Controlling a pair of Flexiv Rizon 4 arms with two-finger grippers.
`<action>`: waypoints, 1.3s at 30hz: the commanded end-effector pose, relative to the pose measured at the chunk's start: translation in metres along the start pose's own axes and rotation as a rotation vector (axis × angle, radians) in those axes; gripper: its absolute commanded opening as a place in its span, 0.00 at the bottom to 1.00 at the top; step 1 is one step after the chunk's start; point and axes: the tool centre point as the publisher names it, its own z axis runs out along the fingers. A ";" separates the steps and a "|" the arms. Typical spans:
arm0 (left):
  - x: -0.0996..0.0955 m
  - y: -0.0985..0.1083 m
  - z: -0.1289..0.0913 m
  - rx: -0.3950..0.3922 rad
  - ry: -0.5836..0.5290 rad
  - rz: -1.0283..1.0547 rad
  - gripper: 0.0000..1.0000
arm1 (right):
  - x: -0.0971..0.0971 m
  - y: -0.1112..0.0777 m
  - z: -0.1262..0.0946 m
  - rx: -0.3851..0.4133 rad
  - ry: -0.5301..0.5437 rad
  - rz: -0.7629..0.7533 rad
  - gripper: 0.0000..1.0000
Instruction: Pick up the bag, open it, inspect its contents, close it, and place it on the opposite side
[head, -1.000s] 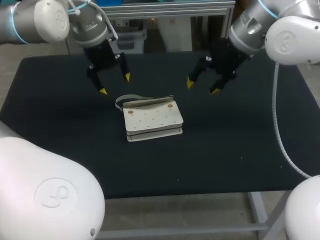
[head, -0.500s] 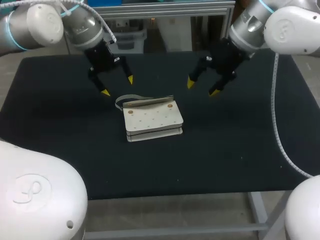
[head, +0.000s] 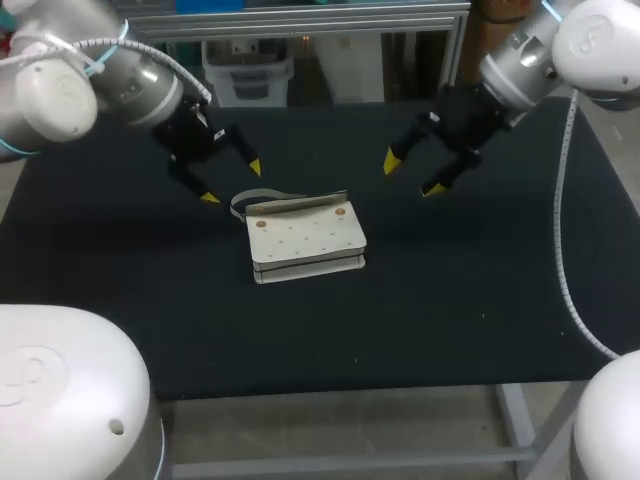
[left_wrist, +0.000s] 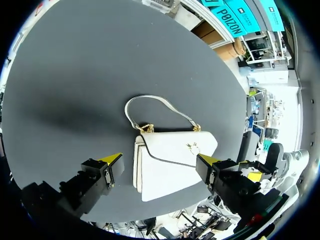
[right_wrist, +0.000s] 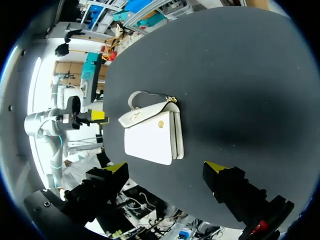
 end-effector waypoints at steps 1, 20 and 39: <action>-0.004 0.007 -0.001 0.037 0.034 0.000 1.00 | 0.000 0.003 -0.001 0.014 0.001 0.000 1.00; -0.009 0.014 0.025 -0.046 0.168 0.005 1.00 | 0.001 0.019 0.037 0.077 0.094 0.047 1.00; -0.009 0.015 0.042 -0.104 0.274 -0.047 1.00 | -0.002 0.041 0.080 0.155 0.195 0.311 1.00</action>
